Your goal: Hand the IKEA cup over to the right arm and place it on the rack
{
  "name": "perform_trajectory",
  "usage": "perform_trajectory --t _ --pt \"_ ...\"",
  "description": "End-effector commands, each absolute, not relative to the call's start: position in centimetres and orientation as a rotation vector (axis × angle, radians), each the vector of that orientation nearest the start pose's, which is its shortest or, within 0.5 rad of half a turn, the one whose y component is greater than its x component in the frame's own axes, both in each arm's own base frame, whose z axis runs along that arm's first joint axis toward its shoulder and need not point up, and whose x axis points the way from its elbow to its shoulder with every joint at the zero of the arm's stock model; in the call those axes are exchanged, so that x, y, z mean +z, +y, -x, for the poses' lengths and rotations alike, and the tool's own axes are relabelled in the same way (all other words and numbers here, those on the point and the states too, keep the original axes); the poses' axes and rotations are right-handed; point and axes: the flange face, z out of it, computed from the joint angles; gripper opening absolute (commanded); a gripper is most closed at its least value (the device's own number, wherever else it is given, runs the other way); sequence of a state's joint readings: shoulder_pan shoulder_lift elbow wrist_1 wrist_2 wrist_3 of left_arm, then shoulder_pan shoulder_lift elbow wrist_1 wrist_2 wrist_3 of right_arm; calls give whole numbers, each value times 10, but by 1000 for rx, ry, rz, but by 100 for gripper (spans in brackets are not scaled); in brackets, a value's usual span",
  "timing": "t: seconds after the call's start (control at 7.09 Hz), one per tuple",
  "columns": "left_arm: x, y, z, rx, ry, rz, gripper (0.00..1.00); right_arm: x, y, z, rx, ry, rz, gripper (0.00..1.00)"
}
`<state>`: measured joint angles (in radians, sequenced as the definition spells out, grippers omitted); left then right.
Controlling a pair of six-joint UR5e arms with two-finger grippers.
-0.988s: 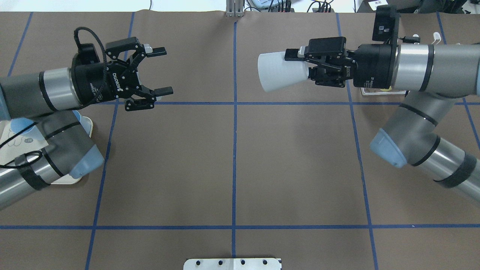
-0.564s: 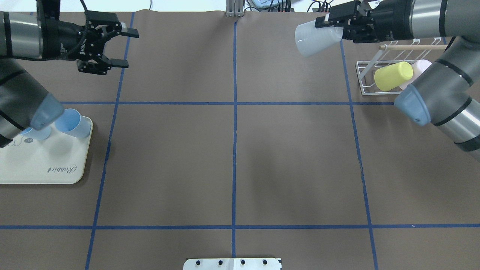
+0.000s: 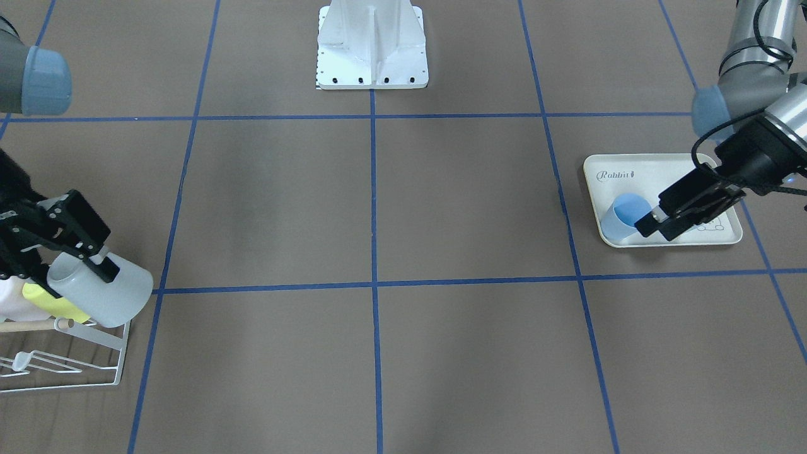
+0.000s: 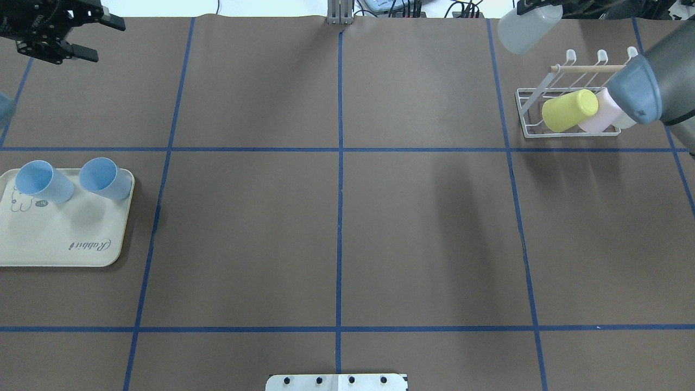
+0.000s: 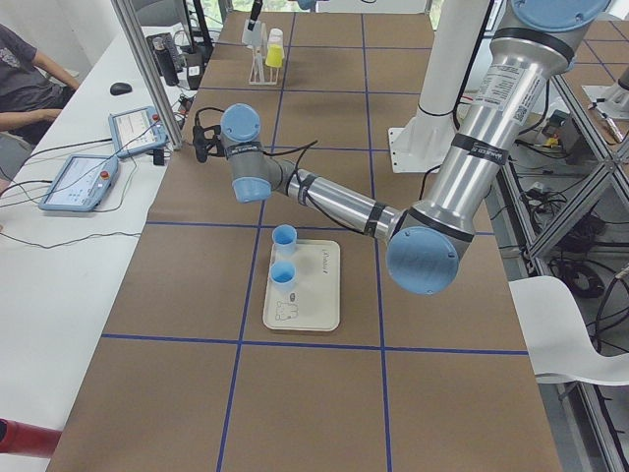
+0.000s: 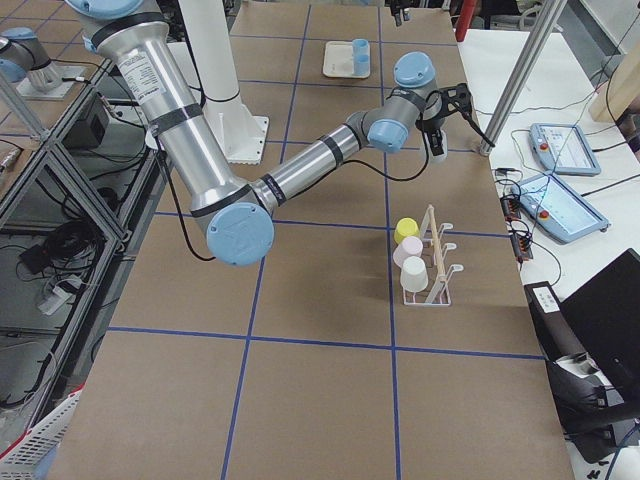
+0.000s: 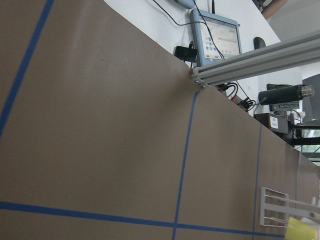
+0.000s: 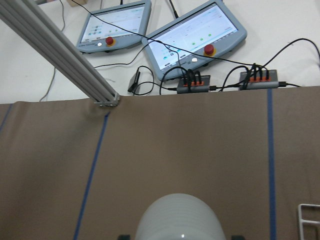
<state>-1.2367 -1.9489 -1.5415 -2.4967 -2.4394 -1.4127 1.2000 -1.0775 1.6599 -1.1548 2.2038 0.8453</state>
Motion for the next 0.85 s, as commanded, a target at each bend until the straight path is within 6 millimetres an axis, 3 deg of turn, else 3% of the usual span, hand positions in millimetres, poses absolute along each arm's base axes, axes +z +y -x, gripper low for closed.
perform_trajectory --t 0.0,0.28,0.42,0.56,0.71 --pt "385 -611 -107 -269 1233 -275 100 308 -684 142 127 -914 -382 14" --pt "407 -622 -86 -209 1097 -350 100 349 -706 130 83 -855 -360 14" --pt "431 -619 -82 -184 1018 -390 100 371 -716 127 79 -839 -331 14" --pt "449 -614 -76 -151 973 -412 100 380 -723 130 84 -831 -310 13" --pt "451 -613 -75 -151 971 -411 100 387 -725 131 85 -826 -298 13"
